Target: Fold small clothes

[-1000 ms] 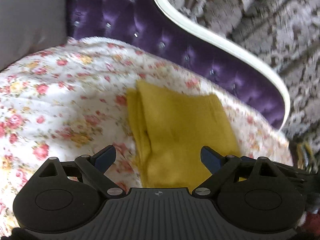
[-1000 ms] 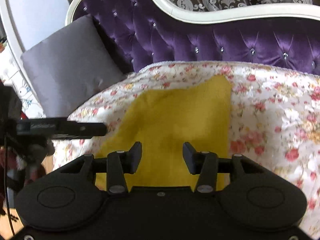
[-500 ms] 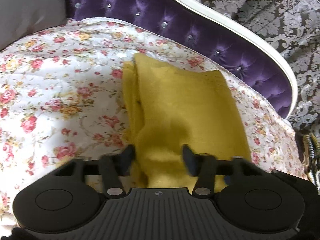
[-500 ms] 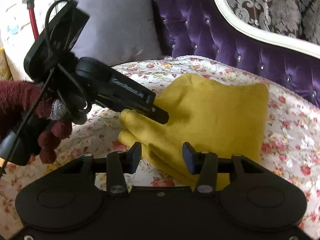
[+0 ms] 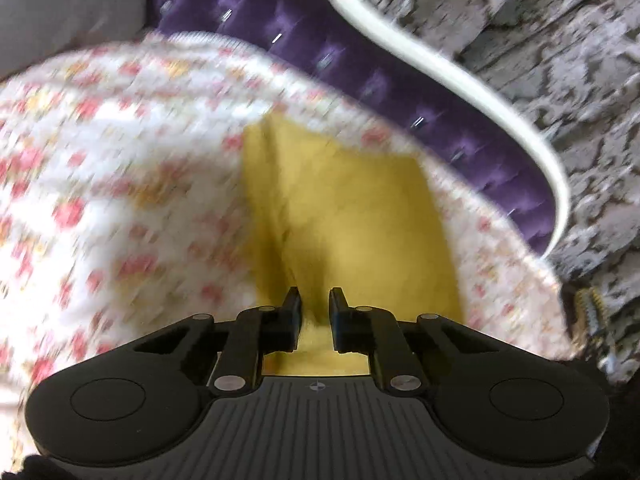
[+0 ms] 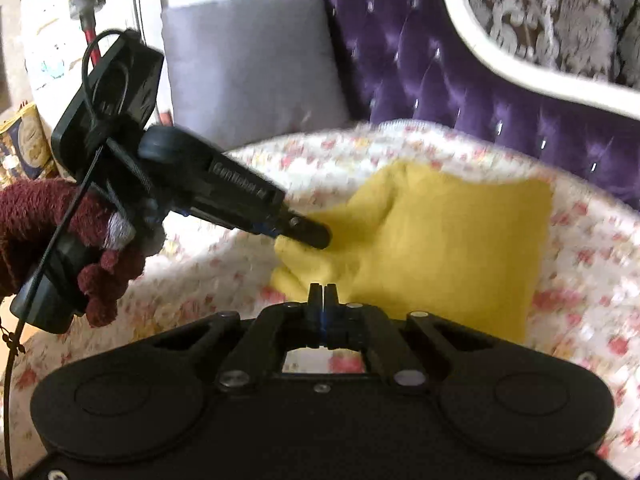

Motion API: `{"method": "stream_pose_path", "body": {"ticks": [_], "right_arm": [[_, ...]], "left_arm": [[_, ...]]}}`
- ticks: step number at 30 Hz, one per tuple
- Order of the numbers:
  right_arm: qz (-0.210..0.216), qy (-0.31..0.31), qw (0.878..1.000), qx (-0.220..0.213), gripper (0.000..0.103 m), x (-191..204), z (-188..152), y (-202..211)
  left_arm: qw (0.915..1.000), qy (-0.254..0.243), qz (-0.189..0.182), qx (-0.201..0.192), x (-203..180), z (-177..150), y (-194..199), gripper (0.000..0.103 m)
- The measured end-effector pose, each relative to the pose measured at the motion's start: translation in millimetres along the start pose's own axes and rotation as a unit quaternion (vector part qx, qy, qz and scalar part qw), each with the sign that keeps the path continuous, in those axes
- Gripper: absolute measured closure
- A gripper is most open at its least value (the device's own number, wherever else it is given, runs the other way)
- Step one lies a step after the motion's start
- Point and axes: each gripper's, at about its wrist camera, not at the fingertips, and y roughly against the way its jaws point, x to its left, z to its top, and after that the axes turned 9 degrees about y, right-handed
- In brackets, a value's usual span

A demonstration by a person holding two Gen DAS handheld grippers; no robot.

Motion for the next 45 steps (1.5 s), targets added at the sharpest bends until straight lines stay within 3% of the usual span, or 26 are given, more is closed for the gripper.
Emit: {"method": "stream_pose_path", "body": {"ticks": [2,4,6,8,10,18,23,30,32,33,35,37,42,45], "right_arm": [[-0.001,-0.005,1.0,0.003,0.097,-2.3,-2.5,-1.1],[-0.01,-0.019,1.0,0.0,0.086,-10.6,-0.6,-0.5],[-0.022,-0.036,0.999,-0.007,0.086,-22.0,2.4,1.2],[-0.034,-0.049,0.998,-0.013,0.068,-32.8,7.5,1.8],[-0.044,-0.055,0.997,-0.02,0.041,-40.4,10.4,0.7],[-0.07,-0.068,0.995,-0.009,0.04,-76.3,35.4,-39.3],[-0.068,-0.105,0.991,0.047,0.041,-105.4,31.2,-79.0],[-0.08,-0.085,0.992,0.037,0.037,-94.8,27.5,-78.9],[-0.081,-0.083,0.993,0.037,0.037,-94.8,27.6,-78.2],[-0.081,-0.083,0.993,0.037,0.037,-94.8,27.3,-77.9],[-0.08,-0.082,0.993,0.035,0.037,-94.8,27.4,-78.6],[-0.081,-0.073,0.993,0.034,0.037,-93.7,26.4,-78.6],[-0.077,-0.066,0.994,0.03,0.035,-93.2,27.4,-76.6],[-0.051,-0.102,0.993,0.001,0.03,-101.9,29.4,-61.7]], "left_arm": [[0.9998,0.006,0.016,0.013,13.4,-7.1,-5.6,0.089],[0.9998,0.01,0.005,0.013,18.9,-7.5,-3.0,0.089],[0.9998,-0.007,0.011,0.016,14.8,-6.5,-0.3,0.089],[0.9994,-0.023,0.016,0.02,11.0,-7.6,-0.3,0.088],[0.9993,-0.024,0.018,0.022,11.2,-9.0,-1.3,0.088],[0.9986,-0.035,0.039,0.006,2.9,-19.7,-1.4,0.088],[0.9982,-0.038,0.046,-0.005,0.7,-23.0,-1.1,0.088],[0.9972,-0.05,0.054,-0.015,-3.6,-26.5,-1.2,0.087],[0.9975,-0.049,0.048,-0.016,-4.4,-26.9,-0.8,0.08],[0.9979,-0.048,0.041,-0.015,-5.0,-27.0,-0.4,0.072],[0.9985,-0.047,0.027,-0.013,-6.7,-27.1,0.8,0.056],[0.9986,-0.05,0.012,-0.016,-11.0,-26.9,5.0,0.031],[0.9955,-0.069,0.01,-0.064,-27.4,-13.4,22.9,0.021],[0.9946,-0.063,0.007,-0.082,-30.3,7.2,28.6,0.016]]}}
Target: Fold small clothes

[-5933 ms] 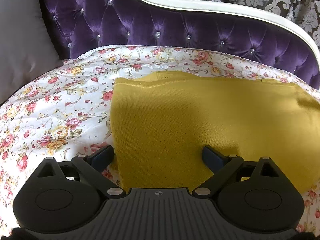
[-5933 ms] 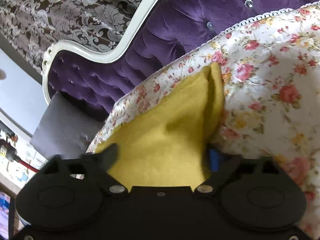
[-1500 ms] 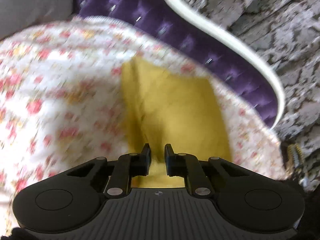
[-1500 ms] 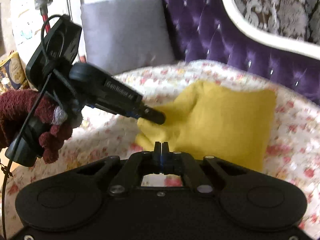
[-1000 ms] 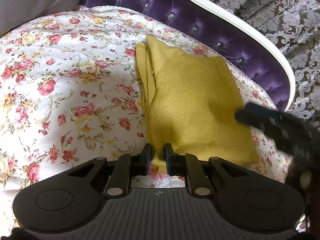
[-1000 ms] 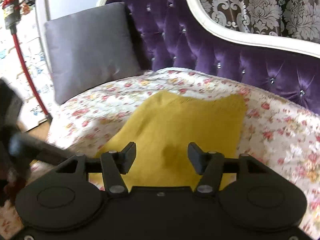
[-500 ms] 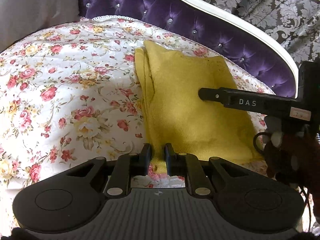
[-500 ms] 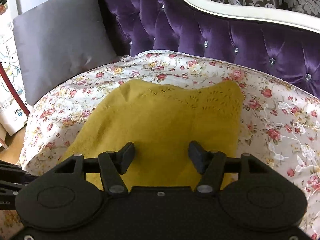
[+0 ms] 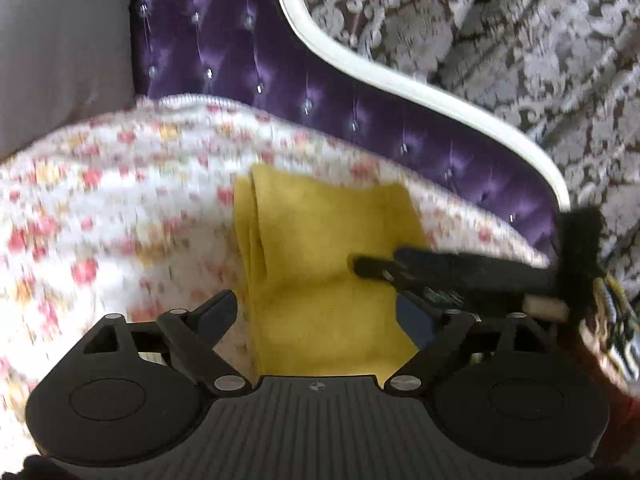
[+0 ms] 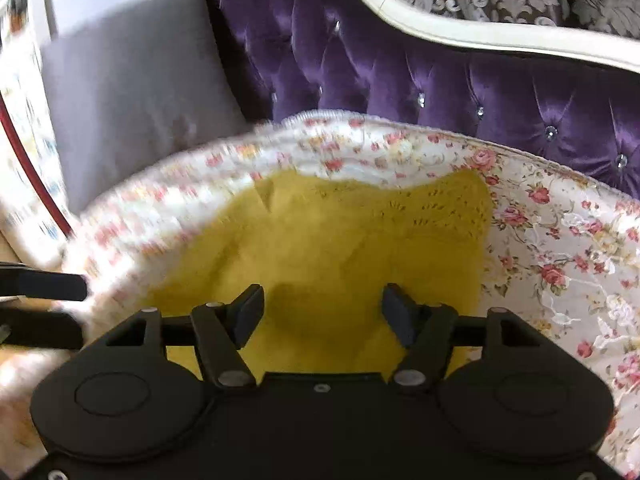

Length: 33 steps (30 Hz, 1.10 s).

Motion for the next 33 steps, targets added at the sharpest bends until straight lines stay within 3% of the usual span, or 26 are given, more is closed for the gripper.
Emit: {"method": "stream_pose_path", "body": {"ticks": [2,4,7,10,20,24,29,33], "right_arm": [[0.014,-0.032,0.999,-0.038,0.011,-9.8,0.4,18.5],[0.019,-0.067,0.995,-0.07,0.004,-23.0,-1.5,37.2],[0.016,-0.124,0.989,-0.083,0.004,-47.8,-6.7,53.4],[0.019,-0.163,0.983,-0.077,0.004,-67.1,-14.6,54.0],[0.06,-0.178,0.982,-0.033,0.004,-67.8,-39.3,17.0],[0.093,-0.195,0.975,-0.05,0.002,-68.8,-46.0,9.6],[0.129,-0.224,0.964,-0.071,0.001,-73.5,-50.5,5.5],[0.148,-0.227,0.961,-0.055,0.001,-74.5,-57.2,16.0]], "left_arm": [[0.9999,0.006,0.002,-0.013,1.4,14.4,0.7,0.016],[0.9997,0.013,0.002,-0.021,5.0,27.7,0.3,0.015],[0.9995,0.025,0.0,-0.021,9.0,41.6,-8.5,0.006],[0.9996,0.03,-0.003,-0.001,14.1,46.1,-25.7,0.006],[0.996,0.054,0.002,0.072,37.8,28.2,-85.6,0.006],[0.9969,0.038,-0.001,0.069,35.4,29.1,-94.1,0.005],[0.9954,0.057,-0.016,0.075,36.5,33.9,-109.5,0.005],[0.9948,0.06,-0.025,0.078,36.7,37.1,-114.0,0.006]]}}
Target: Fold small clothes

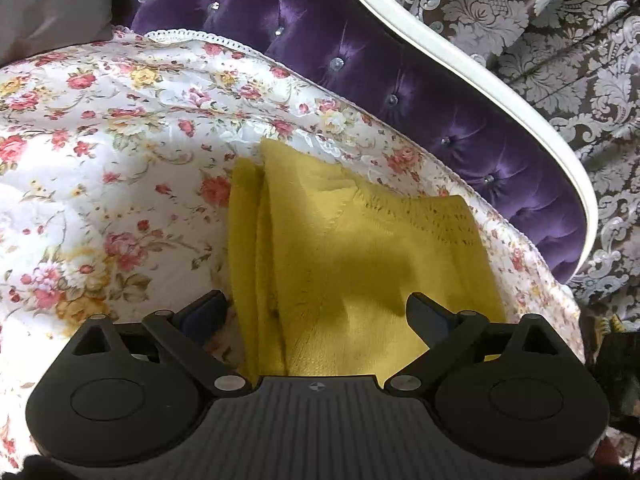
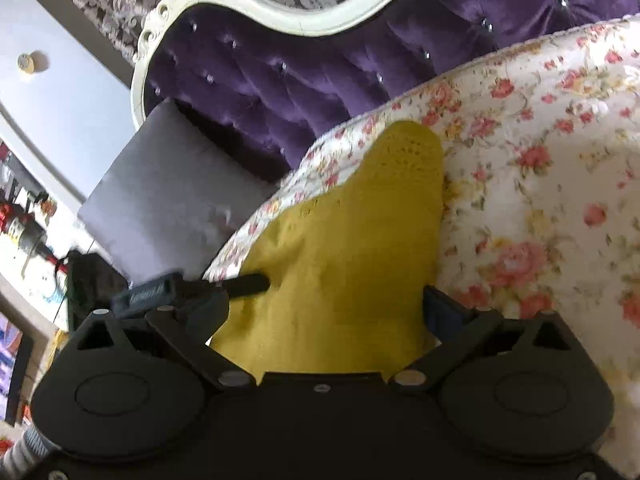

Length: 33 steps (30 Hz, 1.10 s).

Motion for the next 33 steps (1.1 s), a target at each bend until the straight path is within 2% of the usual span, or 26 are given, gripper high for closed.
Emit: {"method": "stream_pose_path", "body": {"ticks": [3,5,6,7,8,9,12,19,23,29,31,33], "right_arm": [[0.016,0.007,0.999,0.031,0.007,6.0,-9.9,10.5],[0.025,0.003,0.998,0.053,0.032,10.5,-19.0,14.2],[0.021,0.008,0.998,0.059,0.04,13.6,-22.2,15.0],[0.012,0.015,0.998,0.066,0.062,16.9,-25.5,14.9],[-0.001,0.02,0.997,0.077,0.076,19.7,-27.8,13.2],[-0.008,0.02,0.996,0.081,0.076,21.5,-28.6,12.2],[-0.014,0.009,0.998,0.064,0.077,29.5,-27.4,23.1],[-0.023,0.008,0.998,0.064,0.081,59.7,-32.9,80.3],[-0.029,0.007,0.997,0.077,0.081,74.8,-55.9,117.9],[-0.052,-0.012,0.995,0.09,0.081,84.2,-106.8,167.3],[-0.075,-0.009,0.992,0.098,0.081,86.3,-122.8,176.9],[-0.12,0.034,0.985,0.12,0.08,96.0,-136.5,179.1]], "left_arm": [[0.9999,-0.008,-0.005,0.003,-0.8,-2.3,0.2,0.009],[0.9999,-0.002,-0.01,0.003,0.1,-5.4,1.7,0.016],[0.9999,0.004,-0.014,0.006,0.6,-5.9,2.0,0.034],[0.9998,0.012,-0.013,0.009,1.7,-6.1,2.3,0.053],[0.9997,0.02,-0.011,0.01,2.8,-5.4,2.3,0.063],[0.9992,0.034,-0.016,0.014,5.8,-4.4,2.8,0.076],[0.9979,0.057,-0.026,0.019,9.5,-5.0,11.5,0.078],[0.9962,0.059,-0.045,0.045,-4.9,-38.3,47.1,0.078],[0.995,0.042,-0.063,0.066,-19.6,-73.0,69.3,0.078],[0.995,0.013,-0.066,0.074,-32.4,-123.5,94.6,0.078],[0.9957,-0.006,-0.056,0.073,-34.7,-138.2,99.6,0.077],[0.9966,-0.022,-0.039,0.069,-33.8,-151.5,101.2,0.074]]}}
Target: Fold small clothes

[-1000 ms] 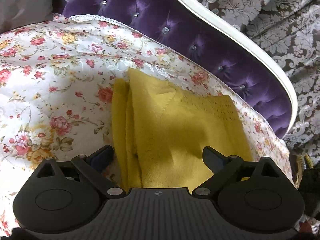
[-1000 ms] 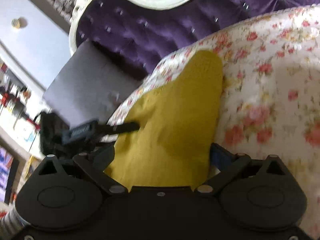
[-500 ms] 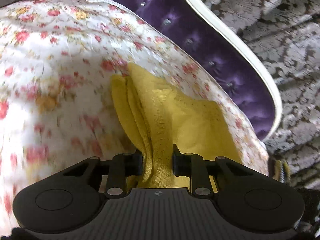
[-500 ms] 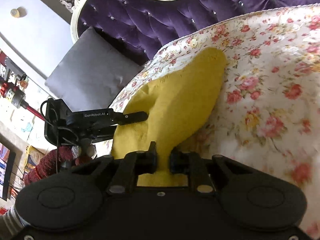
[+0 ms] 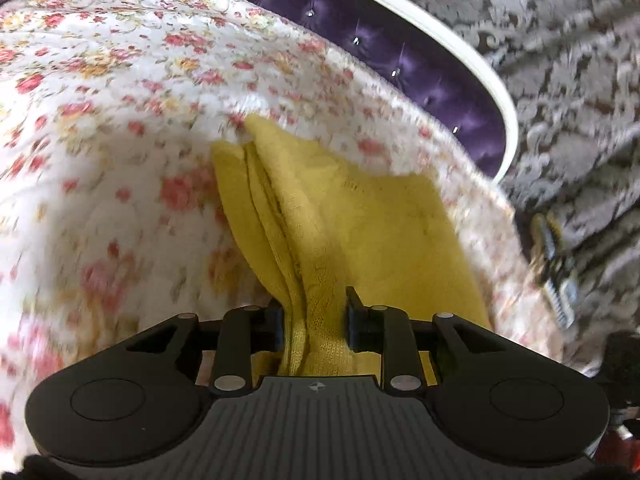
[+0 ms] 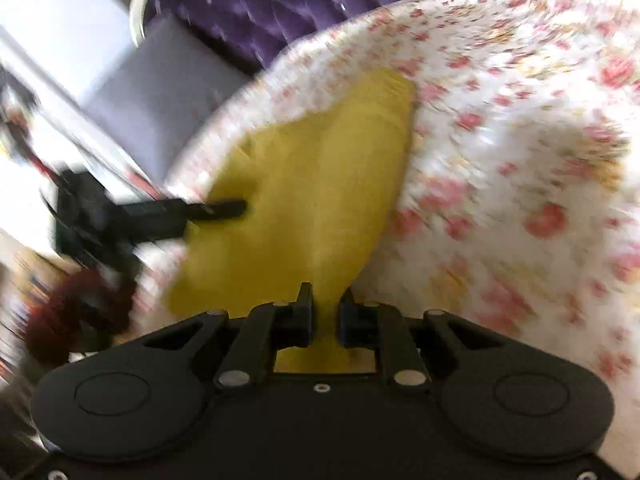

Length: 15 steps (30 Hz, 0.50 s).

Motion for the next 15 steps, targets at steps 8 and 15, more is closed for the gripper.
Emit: {"method": "stream_pose_path", "body": {"ticks": [8,15], "right_arm": [[-0.095,0.075,0.991,-0.048,0.034,27.4,-6.4,28.5],[-0.164,0.103,0.973,-0.126,0.008,30.3,47.0,-0.2]], "left_arm": [[0.9982,-0.027,0.037,-0.038,-1.9,-24.6,33.3,0.063],[0.9788,-0.123,0.095,-0.133,-45.5,-4.7,42.8,0.038]]}}
